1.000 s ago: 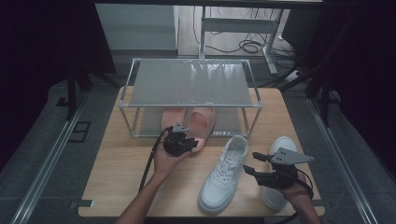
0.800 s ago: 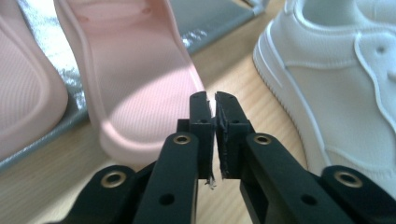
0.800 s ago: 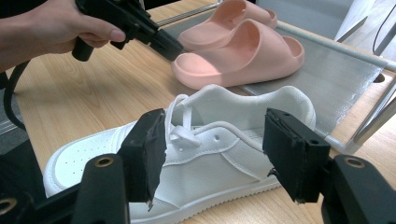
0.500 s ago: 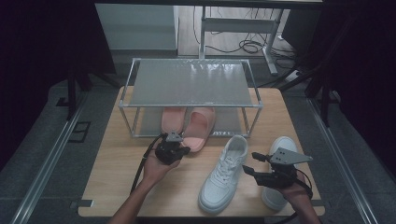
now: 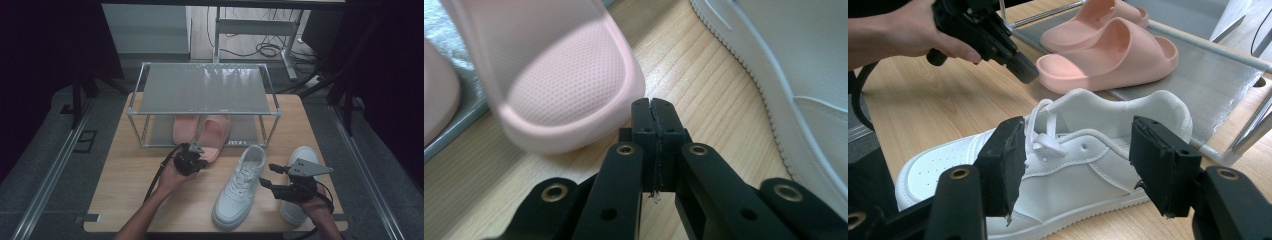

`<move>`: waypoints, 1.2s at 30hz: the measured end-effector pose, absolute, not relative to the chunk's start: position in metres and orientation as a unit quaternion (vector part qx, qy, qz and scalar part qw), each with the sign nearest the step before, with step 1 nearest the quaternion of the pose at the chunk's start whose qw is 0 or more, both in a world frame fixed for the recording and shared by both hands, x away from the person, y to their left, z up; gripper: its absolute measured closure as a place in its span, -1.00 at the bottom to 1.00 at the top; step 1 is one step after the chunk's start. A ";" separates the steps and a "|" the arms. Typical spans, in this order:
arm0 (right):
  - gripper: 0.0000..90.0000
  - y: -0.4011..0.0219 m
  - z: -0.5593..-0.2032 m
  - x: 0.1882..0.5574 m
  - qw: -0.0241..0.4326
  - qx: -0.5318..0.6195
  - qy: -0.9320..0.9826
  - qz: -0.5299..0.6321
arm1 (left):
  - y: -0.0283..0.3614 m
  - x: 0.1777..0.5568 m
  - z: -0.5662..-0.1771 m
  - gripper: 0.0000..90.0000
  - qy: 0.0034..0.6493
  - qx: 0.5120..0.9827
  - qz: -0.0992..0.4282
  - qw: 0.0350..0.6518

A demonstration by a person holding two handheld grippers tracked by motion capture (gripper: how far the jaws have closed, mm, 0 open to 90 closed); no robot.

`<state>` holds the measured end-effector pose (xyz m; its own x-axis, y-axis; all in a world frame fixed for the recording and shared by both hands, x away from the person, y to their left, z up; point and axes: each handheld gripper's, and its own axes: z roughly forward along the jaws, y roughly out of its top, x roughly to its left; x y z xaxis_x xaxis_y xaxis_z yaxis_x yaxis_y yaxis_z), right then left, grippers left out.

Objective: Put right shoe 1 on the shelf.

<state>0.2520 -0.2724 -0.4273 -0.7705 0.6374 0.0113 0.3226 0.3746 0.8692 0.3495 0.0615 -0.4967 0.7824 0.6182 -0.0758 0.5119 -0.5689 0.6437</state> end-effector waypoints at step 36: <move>-0.11 -0.277 -0.426 0.252 0.169 0.299 0.809 0.477 | 0.041 0.424 -0.505 1.00 0.350 0.873 0.048 0.336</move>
